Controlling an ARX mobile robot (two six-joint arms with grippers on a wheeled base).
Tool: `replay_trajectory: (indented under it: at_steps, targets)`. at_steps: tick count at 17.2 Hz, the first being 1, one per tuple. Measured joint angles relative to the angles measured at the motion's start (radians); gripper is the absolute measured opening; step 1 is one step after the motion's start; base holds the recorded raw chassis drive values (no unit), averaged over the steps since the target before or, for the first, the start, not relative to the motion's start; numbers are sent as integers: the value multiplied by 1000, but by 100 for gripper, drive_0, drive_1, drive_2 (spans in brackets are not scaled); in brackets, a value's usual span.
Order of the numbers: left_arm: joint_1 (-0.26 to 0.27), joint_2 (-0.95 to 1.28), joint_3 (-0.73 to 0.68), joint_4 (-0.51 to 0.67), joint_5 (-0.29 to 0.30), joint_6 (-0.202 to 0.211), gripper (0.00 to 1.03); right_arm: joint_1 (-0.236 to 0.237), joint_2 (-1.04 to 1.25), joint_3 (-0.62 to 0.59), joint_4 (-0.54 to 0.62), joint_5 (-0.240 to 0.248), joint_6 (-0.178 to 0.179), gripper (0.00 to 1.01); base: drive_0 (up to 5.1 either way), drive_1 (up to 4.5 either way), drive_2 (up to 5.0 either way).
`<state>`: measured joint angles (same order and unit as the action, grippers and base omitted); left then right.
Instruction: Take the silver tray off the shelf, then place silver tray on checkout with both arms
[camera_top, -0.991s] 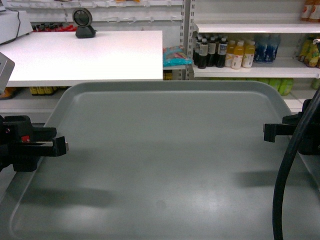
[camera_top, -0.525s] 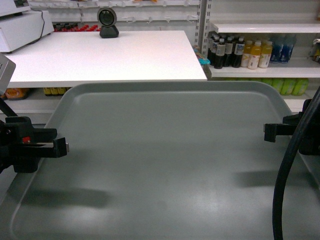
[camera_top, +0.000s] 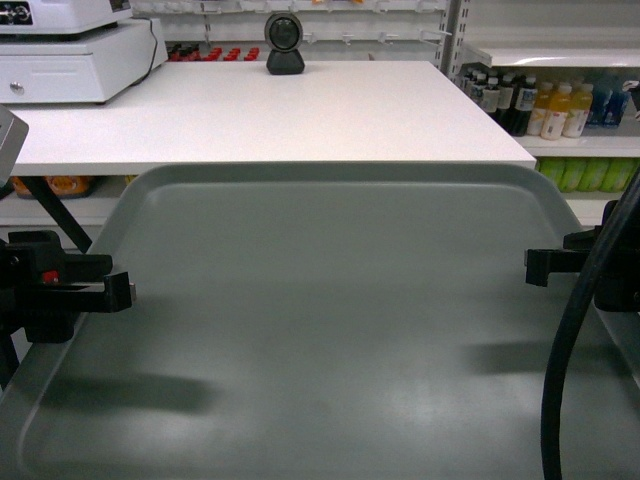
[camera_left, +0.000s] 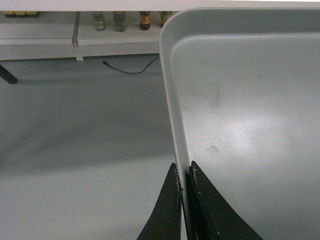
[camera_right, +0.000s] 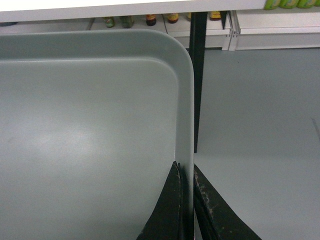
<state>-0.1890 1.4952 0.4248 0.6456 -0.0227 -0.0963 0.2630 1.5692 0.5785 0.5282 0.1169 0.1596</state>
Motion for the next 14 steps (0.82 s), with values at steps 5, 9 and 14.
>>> replay_trajectory:
  at_steps: [5, 9, 14]
  targets:
    - [2, 0, 0, -3, -3, 14, 3, 4, -1, 2, -1, 1, 0, 3, -506, 239, 239]
    - [2, 0, 0, -3, -3, 15, 3, 4, -1, 2, -1, 1, 0, 3, -506, 239, 239]
    - [2, 0, 0, -2, -3, 15, 3, 4, -1, 2, -1, 1, 0, 3, -405, 191, 191]
